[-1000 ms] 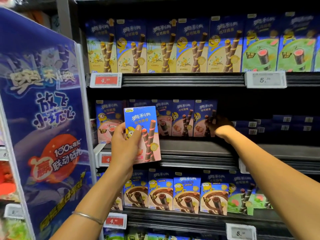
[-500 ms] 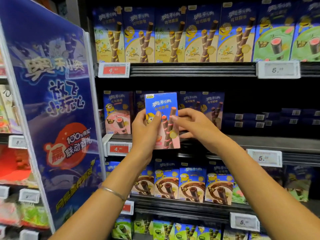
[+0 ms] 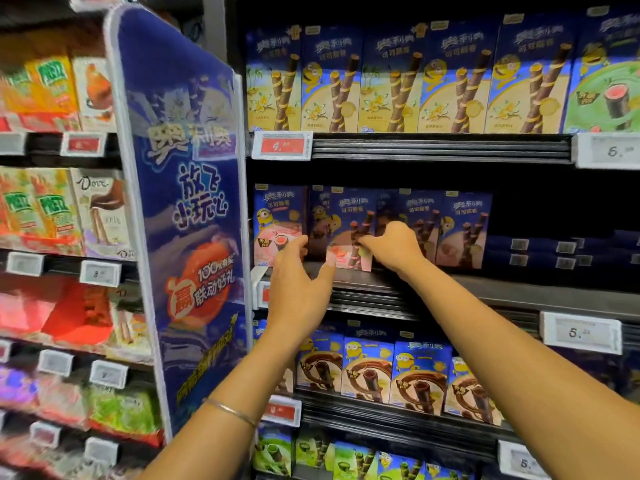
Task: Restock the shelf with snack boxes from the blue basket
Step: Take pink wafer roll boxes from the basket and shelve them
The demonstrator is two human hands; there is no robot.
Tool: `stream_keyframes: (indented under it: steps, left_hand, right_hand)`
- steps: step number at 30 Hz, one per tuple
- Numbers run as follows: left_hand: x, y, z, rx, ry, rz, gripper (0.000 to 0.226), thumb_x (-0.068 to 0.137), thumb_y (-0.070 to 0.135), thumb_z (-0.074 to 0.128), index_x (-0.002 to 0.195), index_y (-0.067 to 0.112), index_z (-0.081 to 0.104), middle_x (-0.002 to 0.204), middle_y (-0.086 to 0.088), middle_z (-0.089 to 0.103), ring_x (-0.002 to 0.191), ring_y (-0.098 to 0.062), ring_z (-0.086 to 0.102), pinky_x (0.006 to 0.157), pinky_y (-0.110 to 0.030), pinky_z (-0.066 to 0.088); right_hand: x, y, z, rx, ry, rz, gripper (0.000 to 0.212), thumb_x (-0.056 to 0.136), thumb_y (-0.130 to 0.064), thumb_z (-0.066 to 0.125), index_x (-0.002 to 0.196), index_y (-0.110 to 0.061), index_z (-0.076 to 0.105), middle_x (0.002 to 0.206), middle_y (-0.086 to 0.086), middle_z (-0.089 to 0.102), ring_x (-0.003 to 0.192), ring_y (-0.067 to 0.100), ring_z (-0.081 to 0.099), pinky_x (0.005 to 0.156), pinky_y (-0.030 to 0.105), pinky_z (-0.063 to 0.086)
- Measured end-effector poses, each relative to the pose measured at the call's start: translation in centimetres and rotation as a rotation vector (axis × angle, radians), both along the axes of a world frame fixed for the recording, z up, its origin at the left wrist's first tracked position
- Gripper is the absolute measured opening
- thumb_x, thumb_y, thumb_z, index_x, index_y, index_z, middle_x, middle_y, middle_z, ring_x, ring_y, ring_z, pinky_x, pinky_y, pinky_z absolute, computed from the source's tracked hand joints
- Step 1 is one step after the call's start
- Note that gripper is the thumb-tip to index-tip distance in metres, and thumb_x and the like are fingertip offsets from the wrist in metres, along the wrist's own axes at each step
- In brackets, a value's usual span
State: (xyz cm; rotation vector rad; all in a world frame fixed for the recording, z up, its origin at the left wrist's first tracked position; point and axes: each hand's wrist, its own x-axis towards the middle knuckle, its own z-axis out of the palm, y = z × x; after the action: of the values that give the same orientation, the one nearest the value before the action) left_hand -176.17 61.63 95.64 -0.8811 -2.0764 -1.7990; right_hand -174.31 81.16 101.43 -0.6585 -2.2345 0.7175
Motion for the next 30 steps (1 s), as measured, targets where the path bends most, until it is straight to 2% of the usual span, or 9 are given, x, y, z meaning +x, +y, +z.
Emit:
stream_keyframes:
  steps: [4, 10, 14, 18, 21, 23, 25, 27, 30]
  left_hand:
    - [-0.5, -0.9, 0.3, -0.047, 0.042, 0.146, 0.057, 0.099, 0.033, 0.07, 0.149, 0.016, 0.048, 0.151, -0.011, 0.044, 0.138, -0.029, 0.047, 0.115, -0.042, 0.042]
    - [-2.0, -0.9, 1.2, 0.02, -0.005, 0.098, 0.05, 0.097, 0.026, 0.071, 0.14, 0.01, 0.051, 0.138, -0.015, 0.055, 0.122, -0.035, 0.058, 0.104, -0.054, 0.051]
    - [-2.5, -0.8, 1.0, 0.089, -0.03, 0.063, 0.05, 0.096, 0.026, 0.071, 0.141, 0.018, 0.05, 0.136, -0.008, 0.058, 0.12, -0.027, 0.061, 0.105, -0.049, 0.053]
    - [-2.3, -0.8, 0.6, 0.184, -0.057, 0.029, 0.04, 0.099, 0.024, 0.07, 0.131, 0.034, 0.048, 0.125, 0.011, 0.058, 0.111, -0.003, 0.06, 0.095, -0.026, 0.051]
    - [-0.9, -1.1, 0.6, 0.25, -0.042, 0.004, 0.035, 0.101, 0.019, 0.068, 0.134, 0.026, 0.055, 0.121, 0.014, 0.06, 0.106, 0.011, 0.059, 0.089, -0.009, 0.046]
    - [0.7, -1.7, 0.2, 0.276, -0.072, -0.038, 0.039, 0.103, 0.019, 0.067, 0.14, 0.02, 0.057, 0.127, 0.007, 0.064, 0.111, 0.006, 0.062, 0.095, -0.012, 0.049]
    - [2.4, -2.3, -0.7, 0.324, -0.136, -0.104, 0.038, 0.104, 0.018, 0.066, 0.141, 0.018, 0.059, 0.126, 0.005, 0.069, 0.112, 0.0, 0.068, 0.096, -0.022, 0.055]
    - [4.2, -2.7, -2.2, 0.371, -0.209, -0.163, 0.032, 0.104, 0.018, 0.066, 0.135, 0.018, 0.062, 0.118, 0.003, 0.076, 0.11, -0.012, 0.074, 0.088, -0.03, 0.062]
    - [7.3, -2.7, -5.9, 0.363, -0.354, -0.247, 0.027, 0.101, 0.026, 0.062, 0.127, 0.022, 0.063, 0.112, 0.0, 0.08, 0.104, -0.018, 0.078, 0.074, -0.027, 0.062]
  right_hand:
    - [-2.7, -0.6, -0.2, 0.054, -0.131, -0.077, 0.029, 0.091, -0.025, 0.06, 0.066, -0.013, 0.048, 0.087, 0.012, 0.058, 0.079, 0.029, 0.053, 0.068, 0.032, 0.04]
    - [-4.1, -0.9, -1.1, 0.033, -0.138, -0.1, 0.015, 0.093, -0.018, 0.056, 0.082, -0.008, 0.057, 0.101, 0.018, 0.067, 0.097, 0.037, 0.064, 0.072, 0.033, 0.044]
    - [-4.7, -0.8, -1.5, 0.015, -0.147, -0.082, 0.018, 0.093, -0.019, 0.058, 0.08, -0.006, 0.057, 0.098, 0.018, 0.067, 0.083, 0.032, 0.058, 0.068, 0.033, 0.042]
    - [-4.3, -0.6, -1.4, 0.007, -0.132, -0.026, 0.038, 0.094, -0.029, 0.064, 0.064, -0.013, 0.047, 0.078, 0.009, 0.06, 0.079, 0.029, 0.056, 0.061, 0.03, 0.039]
    - [-2.0, -0.9, -0.9, -0.07, -0.021, 0.065, 0.041, 0.089, -0.041, 0.073, 0.073, -0.01, 0.051, 0.078, 0.008, 0.06, 0.082, 0.029, 0.062, 0.063, 0.035, 0.052]
    - [1.1, -1.5, -1.1, -0.134, 0.113, 0.16, 0.037, 0.087, -0.044, 0.075, 0.093, -0.009, 0.062, 0.095, 0.008, 0.068, 0.094, 0.025, 0.067, 0.082, 0.046, 0.059]
    - [5.6, -2.4, -2.0, -0.114, 0.253, 0.243, 0.028, 0.089, -0.04, 0.074, 0.106, -0.018, 0.069, 0.102, -0.001, 0.072, 0.097, 0.015, 0.07, 0.088, 0.042, 0.059]
    - [11.1, -3.2, -3.9, -0.113, 0.382, 0.317, 0.014, 0.092, -0.034, 0.071, 0.102, -0.024, 0.072, 0.099, -0.006, 0.075, 0.095, 0.011, 0.071, 0.085, 0.035, 0.06]
    - [19.4, -3.6, -8.8, -0.231, 0.475, 0.292, 0.01, 0.093, -0.029, 0.067, 0.09, -0.024, 0.075, 0.091, -0.002, 0.077, 0.093, 0.015, 0.075, 0.078, 0.028, 0.059]
